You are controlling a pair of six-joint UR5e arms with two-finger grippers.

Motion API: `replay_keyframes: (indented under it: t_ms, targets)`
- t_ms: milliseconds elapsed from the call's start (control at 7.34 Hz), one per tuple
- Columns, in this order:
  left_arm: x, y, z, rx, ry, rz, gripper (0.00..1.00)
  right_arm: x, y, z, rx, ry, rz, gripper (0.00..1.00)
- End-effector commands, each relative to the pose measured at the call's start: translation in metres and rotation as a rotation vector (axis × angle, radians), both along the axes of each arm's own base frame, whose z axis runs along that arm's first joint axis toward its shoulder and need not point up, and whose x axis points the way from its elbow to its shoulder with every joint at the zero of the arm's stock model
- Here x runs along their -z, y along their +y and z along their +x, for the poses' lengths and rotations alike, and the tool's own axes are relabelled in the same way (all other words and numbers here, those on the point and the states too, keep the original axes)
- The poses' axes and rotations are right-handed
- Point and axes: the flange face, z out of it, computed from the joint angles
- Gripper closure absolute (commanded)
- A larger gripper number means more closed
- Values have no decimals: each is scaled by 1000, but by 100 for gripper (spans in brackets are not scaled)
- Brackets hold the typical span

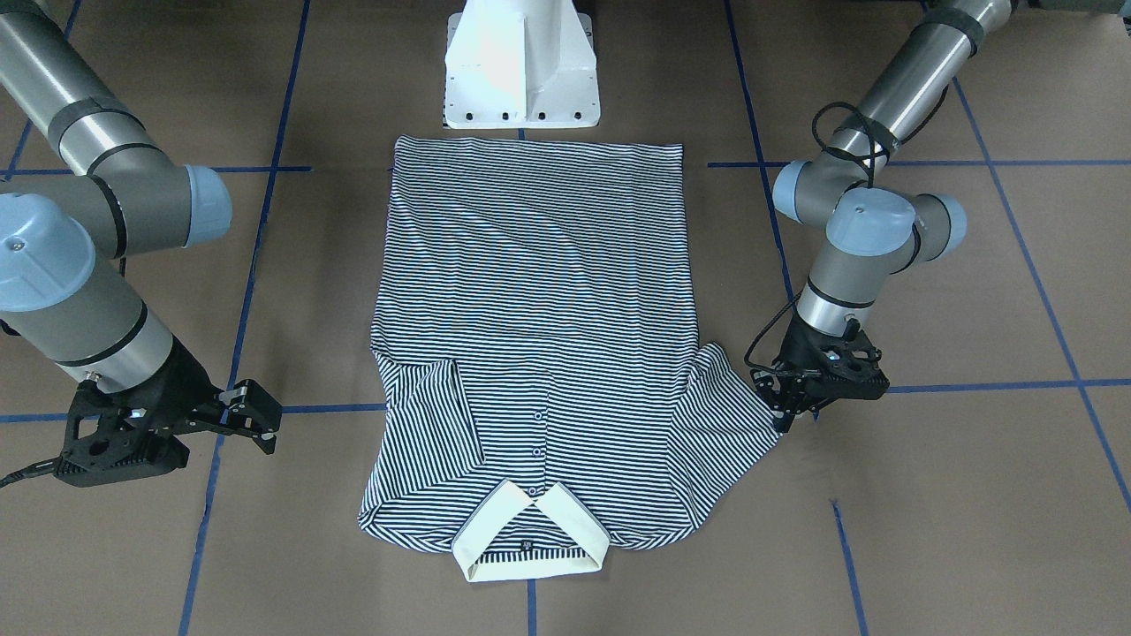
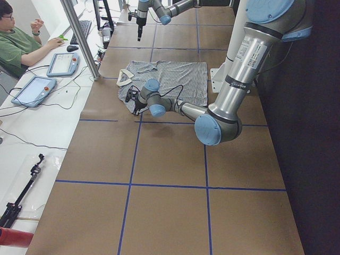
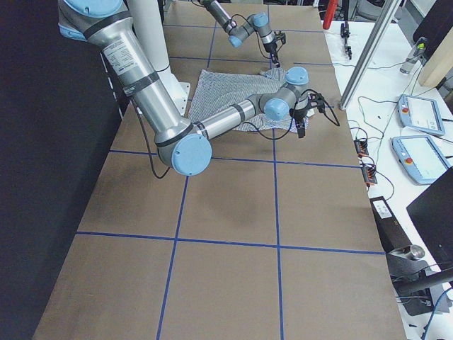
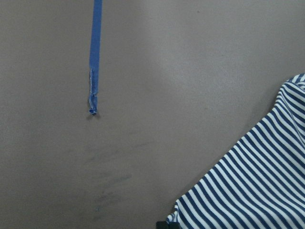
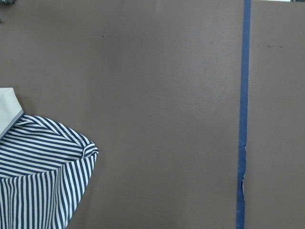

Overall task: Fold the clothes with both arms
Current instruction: 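Raise the right gripper away while moving the left gripper toward the other sleeve, then fold the sleeve nearest the left gripper onto the shirt body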

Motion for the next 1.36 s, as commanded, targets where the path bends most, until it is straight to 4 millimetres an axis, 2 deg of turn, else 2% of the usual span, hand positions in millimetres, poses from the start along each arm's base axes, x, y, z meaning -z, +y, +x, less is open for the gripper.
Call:
replay_keyframes:
  t_ms: [0, 136, 273, 545, 818, 954, 1090, 1226]
  targets:
    - [38, -1, 2, -9, 25, 30, 100, 1, 0, -1, 1, 0, 0, 0]
    - [66, -9, 10, -6, 2, 4, 100, 1, 0, -1, 1, 0, 0, 0]
    - [104, -20, 23, 2, -21, -31, 100, 1, 0, -1, 0, 0, -1, 0]
    - [155, -24, 48, 13, -38, -97, 100, 2, 0, -1, -3, -3, -2, 0]
    - [203, -5, 117, 54, -34, -176, 100, 1, 0, -1, -5, -1, -5, 0]
    - [220, -15, 149, 76, -35, -221, 100, 1, 0, -1, -4, -1, -3, 0]
    - [227, -16, 167, 72, -40, -234, 100, 2, 0, -1, -5, -3, -3, 0]
    - [227, -16, 167, 70, -37, -233, 100, 3, -1, -1, -5, -3, -2, 0]
